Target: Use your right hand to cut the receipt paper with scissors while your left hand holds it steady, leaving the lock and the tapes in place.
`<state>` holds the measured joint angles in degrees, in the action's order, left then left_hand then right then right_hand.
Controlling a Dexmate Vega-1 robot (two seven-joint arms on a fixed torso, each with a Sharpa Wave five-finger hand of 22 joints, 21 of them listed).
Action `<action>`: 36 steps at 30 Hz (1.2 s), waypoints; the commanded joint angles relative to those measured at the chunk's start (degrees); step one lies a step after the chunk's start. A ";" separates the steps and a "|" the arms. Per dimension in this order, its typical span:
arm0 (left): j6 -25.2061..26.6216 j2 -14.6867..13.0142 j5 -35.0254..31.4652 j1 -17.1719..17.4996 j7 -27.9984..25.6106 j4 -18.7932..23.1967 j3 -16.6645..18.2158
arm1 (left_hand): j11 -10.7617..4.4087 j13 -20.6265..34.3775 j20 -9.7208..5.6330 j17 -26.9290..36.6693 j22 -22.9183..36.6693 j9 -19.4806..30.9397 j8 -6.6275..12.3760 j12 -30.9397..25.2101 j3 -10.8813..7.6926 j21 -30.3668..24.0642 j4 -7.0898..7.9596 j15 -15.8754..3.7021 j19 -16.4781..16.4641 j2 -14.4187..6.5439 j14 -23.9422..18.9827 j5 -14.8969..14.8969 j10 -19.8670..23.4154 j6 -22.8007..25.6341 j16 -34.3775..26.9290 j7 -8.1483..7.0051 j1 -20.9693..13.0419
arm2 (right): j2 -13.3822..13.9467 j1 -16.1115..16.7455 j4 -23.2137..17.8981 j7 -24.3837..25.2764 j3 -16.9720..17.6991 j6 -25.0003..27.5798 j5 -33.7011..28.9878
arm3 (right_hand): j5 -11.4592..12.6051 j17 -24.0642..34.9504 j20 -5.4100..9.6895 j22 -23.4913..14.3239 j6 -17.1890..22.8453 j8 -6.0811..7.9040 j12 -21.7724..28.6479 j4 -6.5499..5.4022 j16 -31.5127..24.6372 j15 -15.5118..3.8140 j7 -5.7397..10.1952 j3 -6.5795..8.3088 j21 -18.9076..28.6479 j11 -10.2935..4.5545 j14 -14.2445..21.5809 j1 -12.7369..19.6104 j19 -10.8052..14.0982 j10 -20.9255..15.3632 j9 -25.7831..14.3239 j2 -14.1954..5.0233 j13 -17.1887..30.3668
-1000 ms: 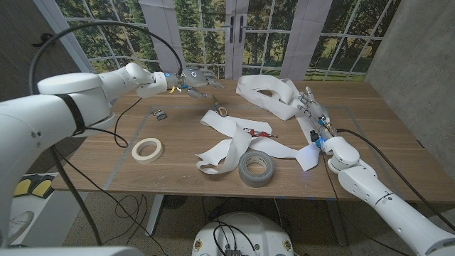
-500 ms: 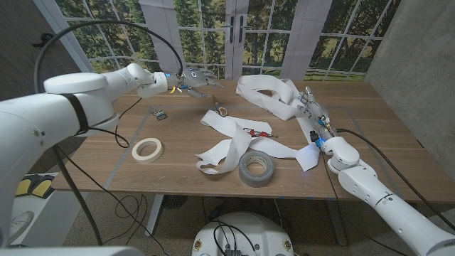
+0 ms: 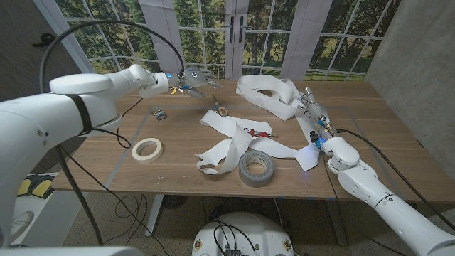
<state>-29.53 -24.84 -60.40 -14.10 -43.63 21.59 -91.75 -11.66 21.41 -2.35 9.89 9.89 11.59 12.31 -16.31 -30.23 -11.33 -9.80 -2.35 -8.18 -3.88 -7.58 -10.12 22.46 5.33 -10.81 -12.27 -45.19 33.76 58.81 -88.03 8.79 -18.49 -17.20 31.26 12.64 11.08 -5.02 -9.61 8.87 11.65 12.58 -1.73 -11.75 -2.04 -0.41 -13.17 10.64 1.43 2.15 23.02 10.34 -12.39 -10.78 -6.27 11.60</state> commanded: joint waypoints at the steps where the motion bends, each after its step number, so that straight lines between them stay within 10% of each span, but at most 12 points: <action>1: 2.70 1.18 0.02 0.50 0.56 -0.92 -1.17 | -0.14 0.30 -2.09 0.08 0.15 0.10 0.31 0.06 0.25 0.01 0.08 -9.58 -0.48 -0.03 0.04 -0.14 0.29 0.57 0.01 -0.28 -0.84 | -0.42 0.22 0.38 0.44 0.14 -0.02 0.36 | -0.18 0.06 -0.13 -0.15 -0.18 -0.11 0.01 0.13 -0.12 -0.98 -0.04 -0.02 0.26 0.08 0.64 0.41 0.50 -0.36 -0.13 -0.22 0.09; 36: 6.36 3.83 5.71 1.87 10.58 -1.59 -0.29 | 0.03 0.70 -1.54 0.10 0.16 0.10 0.45 0.19 1.35 0.02 0.64 -9.50 -0.64 -0.59 -0.08 -0.22 0.70 1.29 0.01 -0.06 -1.49 | -0.35 -0.10 0.80 1.30 0.09 0.87 -0.07 | -0.30 0.10 -0.29 -0.16 0.33 0.01 -0.08 0.21 -0.08 -1.07 0.03 0.22 0.18 -0.16 0.60 0.35 0.33 -0.69 -0.14 -0.35 0.11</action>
<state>-24.45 -21.84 -56.87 -12.97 -36.12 20.16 -92.42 -11.94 21.98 -2.15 9.89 9.89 11.59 12.32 -16.09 -29.28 -11.33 -9.17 -2.35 -8.38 -4.33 -7.58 -10.12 22.78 6.06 -10.81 -12.15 -46.70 33.37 58.93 -87.20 9.81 -18.37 -17.02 31.21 12.64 11.07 -5.02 -9.61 8.89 11.66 12.58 -1.50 -11.75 -2.04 -0.41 -12.93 10.64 1.12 2.15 23.02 10.34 -12.70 -10.78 -6.28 11.58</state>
